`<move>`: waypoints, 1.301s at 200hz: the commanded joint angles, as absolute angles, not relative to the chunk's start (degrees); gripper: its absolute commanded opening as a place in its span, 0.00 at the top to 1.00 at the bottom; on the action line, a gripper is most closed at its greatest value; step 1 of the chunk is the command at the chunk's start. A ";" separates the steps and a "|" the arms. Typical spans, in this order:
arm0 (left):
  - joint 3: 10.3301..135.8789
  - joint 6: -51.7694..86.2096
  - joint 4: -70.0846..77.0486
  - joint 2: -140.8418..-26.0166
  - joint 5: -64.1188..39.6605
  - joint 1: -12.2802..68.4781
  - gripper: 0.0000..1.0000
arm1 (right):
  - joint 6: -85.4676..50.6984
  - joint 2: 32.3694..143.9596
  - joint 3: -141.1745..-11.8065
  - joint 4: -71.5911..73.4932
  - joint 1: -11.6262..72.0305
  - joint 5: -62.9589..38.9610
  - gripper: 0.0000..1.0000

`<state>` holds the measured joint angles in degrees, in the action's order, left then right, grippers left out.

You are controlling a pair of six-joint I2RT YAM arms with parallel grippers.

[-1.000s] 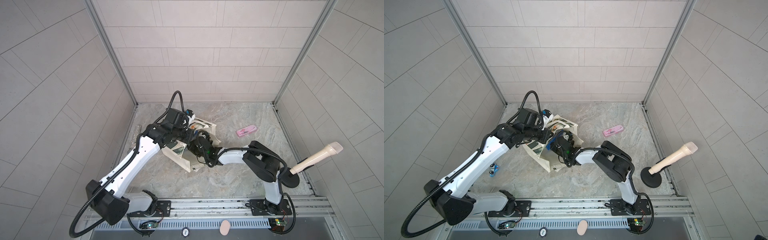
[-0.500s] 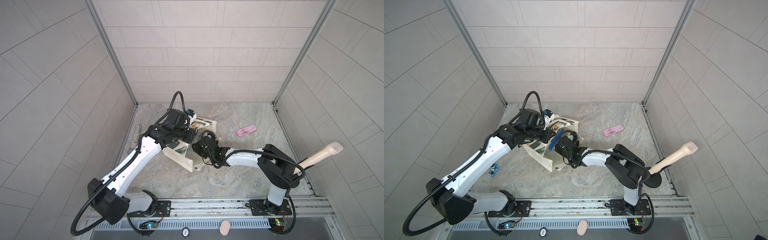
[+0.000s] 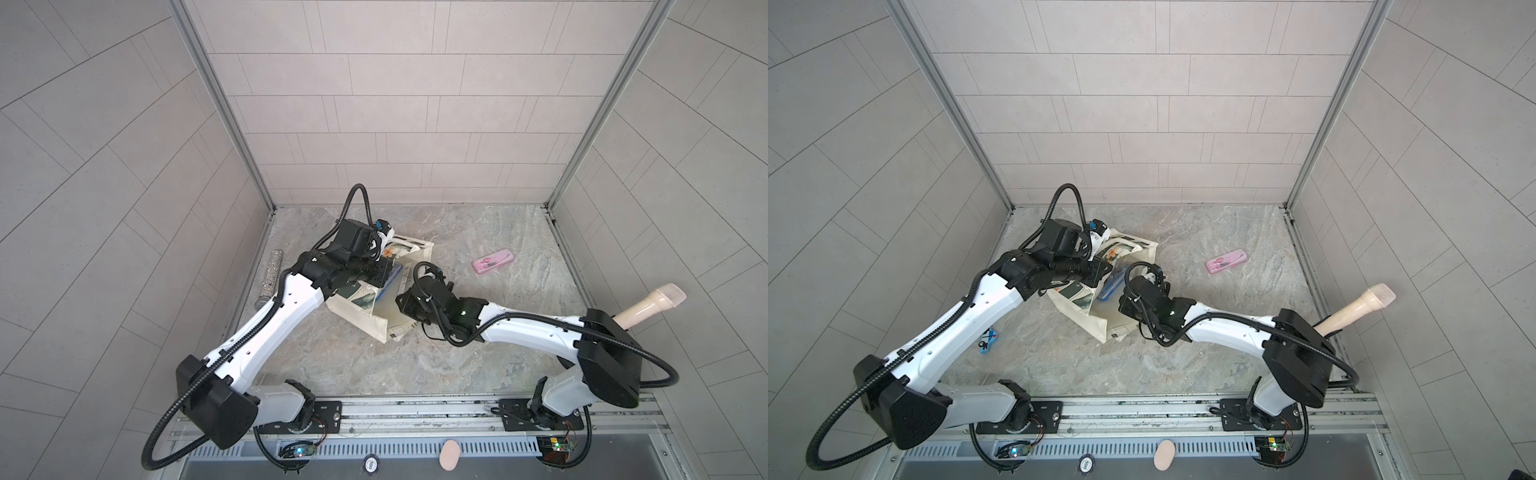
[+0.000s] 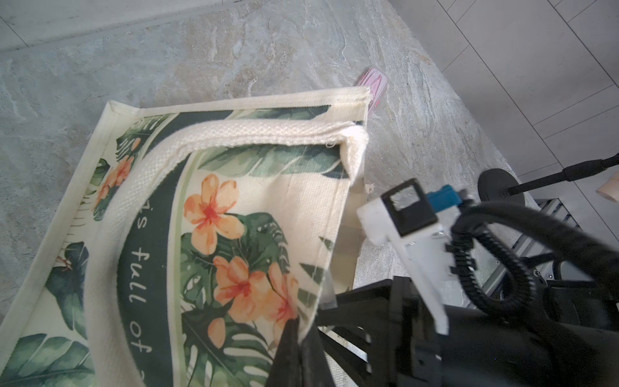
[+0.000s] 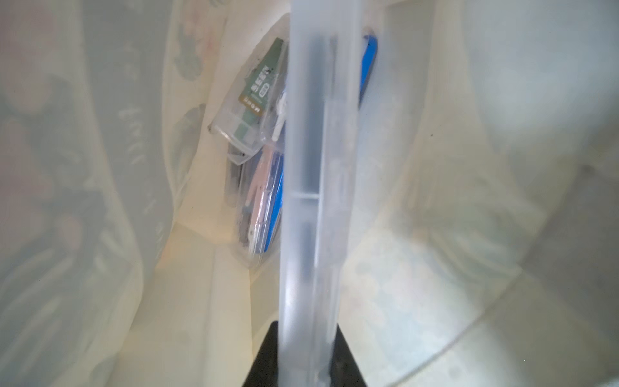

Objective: Take out the compass set from the canvas bag
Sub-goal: Pick up the compass set from the canvas bag, then place the compass set at the center of the board.

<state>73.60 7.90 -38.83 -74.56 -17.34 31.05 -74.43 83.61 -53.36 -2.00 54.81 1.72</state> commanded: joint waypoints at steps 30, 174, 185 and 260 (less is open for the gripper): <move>73.63 7.51 -38.19 -73.76 -15.75 31.02 1.00 | -65.54 64.73 -49.21 -18.91 55.55 4.07 0.89; 74.63 8.18 -39.43 -73.92 -13.25 31.02 1.00 | -61.60 26.08 -39.98 -43.28 49.76 12.04 0.88; 74.64 8.07 -39.59 -73.67 -13.27 31.00 1.00 | -60.16 27.77 -39.24 -40.91 46.86 9.86 0.87; 74.60 7.46 -40.21 -72.96 -13.64 31.00 1.00 | -58.72 53.70 -33.30 -18.69 11.81 -14.29 0.87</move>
<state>73.60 8.03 -39.31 -74.24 -14.90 31.05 -60.97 46.41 -31.22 -27.22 16.73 -8.58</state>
